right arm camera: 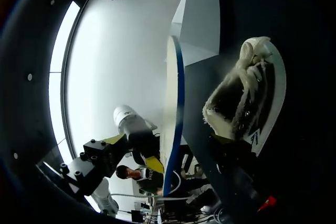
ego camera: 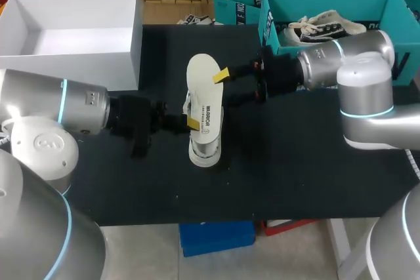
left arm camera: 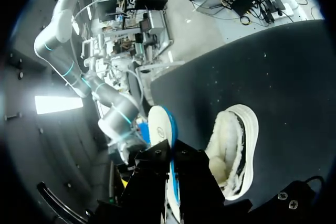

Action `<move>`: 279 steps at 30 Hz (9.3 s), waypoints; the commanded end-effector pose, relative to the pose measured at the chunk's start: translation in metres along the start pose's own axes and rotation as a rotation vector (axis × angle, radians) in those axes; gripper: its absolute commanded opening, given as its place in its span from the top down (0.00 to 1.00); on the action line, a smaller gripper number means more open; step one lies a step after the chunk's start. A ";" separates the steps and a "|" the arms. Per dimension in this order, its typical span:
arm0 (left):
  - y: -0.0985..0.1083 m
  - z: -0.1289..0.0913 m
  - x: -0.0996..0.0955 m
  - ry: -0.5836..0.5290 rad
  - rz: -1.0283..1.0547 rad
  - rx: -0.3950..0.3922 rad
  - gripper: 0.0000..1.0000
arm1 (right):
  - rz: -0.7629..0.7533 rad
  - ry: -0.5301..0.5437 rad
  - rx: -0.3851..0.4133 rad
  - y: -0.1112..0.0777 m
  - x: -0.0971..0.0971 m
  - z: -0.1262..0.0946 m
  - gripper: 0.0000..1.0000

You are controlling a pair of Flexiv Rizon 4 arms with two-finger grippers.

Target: Take the shoe out of the shoebox, open the shoe tongue, remove and reinsert the insole, then place the shoe into the shoebox

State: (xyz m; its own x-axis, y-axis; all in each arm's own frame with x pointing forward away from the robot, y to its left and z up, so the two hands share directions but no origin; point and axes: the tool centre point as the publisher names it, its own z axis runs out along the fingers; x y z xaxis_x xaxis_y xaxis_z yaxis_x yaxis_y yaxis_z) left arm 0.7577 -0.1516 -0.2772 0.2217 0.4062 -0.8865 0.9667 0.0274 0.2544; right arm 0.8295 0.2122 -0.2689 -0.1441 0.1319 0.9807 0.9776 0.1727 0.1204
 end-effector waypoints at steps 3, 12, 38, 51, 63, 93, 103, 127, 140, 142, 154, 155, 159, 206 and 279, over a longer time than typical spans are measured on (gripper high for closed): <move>-0.002 0.001 0.000 0.002 0.003 -0.007 1.00 | 0.001 0.014 0.004 0.005 -0.008 0.014 0.00; -0.002 0.001 0.000 0.002 0.003 -0.007 1.00 | 0.001 0.005 0.002 0.007 -0.007 0.011 0.74; 0.005 -0.022 -0.012 0.116 -0.108 -0.052 0.00 | 0.022 0.007 0.028 0.009 -0.008 0.011 1.00; 0.016 -0.066 -0.054 0.537 -0.185 -0.022 0.00 | 0.022 0.007 0.028 0.009 -0.008 0.011 1.00; 0.017 -0.042 -0.079 0.655 -0.197 0.041 0.00 | 0.022 0.007 0.028 0.009 -0.008 0.011 1.00; 0.035 -0.011 -0.105 0.846 -0.112 0.136 0.00 | 0.022 0.007 0.028 0.009 -0.008 0.011 1.00; 0.037 -0.007 -0.090 0.859 -0.084 0.131 0.00 | 0.022 0.007 0.028 0.009 -0.008 0.011 1.00; 0.048 0.003 -0.084 0.990 -0.107 0.180 0.00 | 0.022 0.007 0.028 0.009 -0.008 0.011 1.00; 0.090 0.003 -0.071 1.013 -0.107 0.164 0.00 | 0.022 0.007 0.028 0.009 -0.008 0.011 1.00; 0.098 0.003 -0.067 1.013 -0.108 0.162 0.00 | 0.022 0.007 0.028 0.009 -0.008 0.011 1.00; 0.152 0.002 -0.045 1.037 -0.111 0.159 0.00 | 0.022 0.007 0.028 0.009 -0.008 0.011 1.00; 0.155 0.002 -0.043 1.038 -0.112 0.159 0.00 | 0.022 0.007 0.028 0.009 -0.008 0.011 1.00; 0.167 0.003 -0.039 1.046 -0.110 0.147 0.00 | 0.022 0.007 0.028 0.009 -0.008 0.011 1.00; 0.123 0.003 -0.047 1.098 -0.067 0.129 0.00 | 0.022 0.007 0.028 0.009 -0.008 0.011 1.00; 0.044 -0.058 -0.028 -0.043 -0.174 0.155 0.00 | 0.022 0.007 0.028 0.009 -0.008 0.011 1.00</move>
State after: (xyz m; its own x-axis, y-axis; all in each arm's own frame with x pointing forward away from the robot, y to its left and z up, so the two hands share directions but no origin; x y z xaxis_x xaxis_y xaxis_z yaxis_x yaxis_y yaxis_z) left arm 0.7880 -0.1300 -0.2076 0.0584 0.8574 -0.5113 0.9983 -0.0474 0.0346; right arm 0.8374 0.2227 -0.2768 -0.1214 0.1298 0.9841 0.9757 0.1977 0.0943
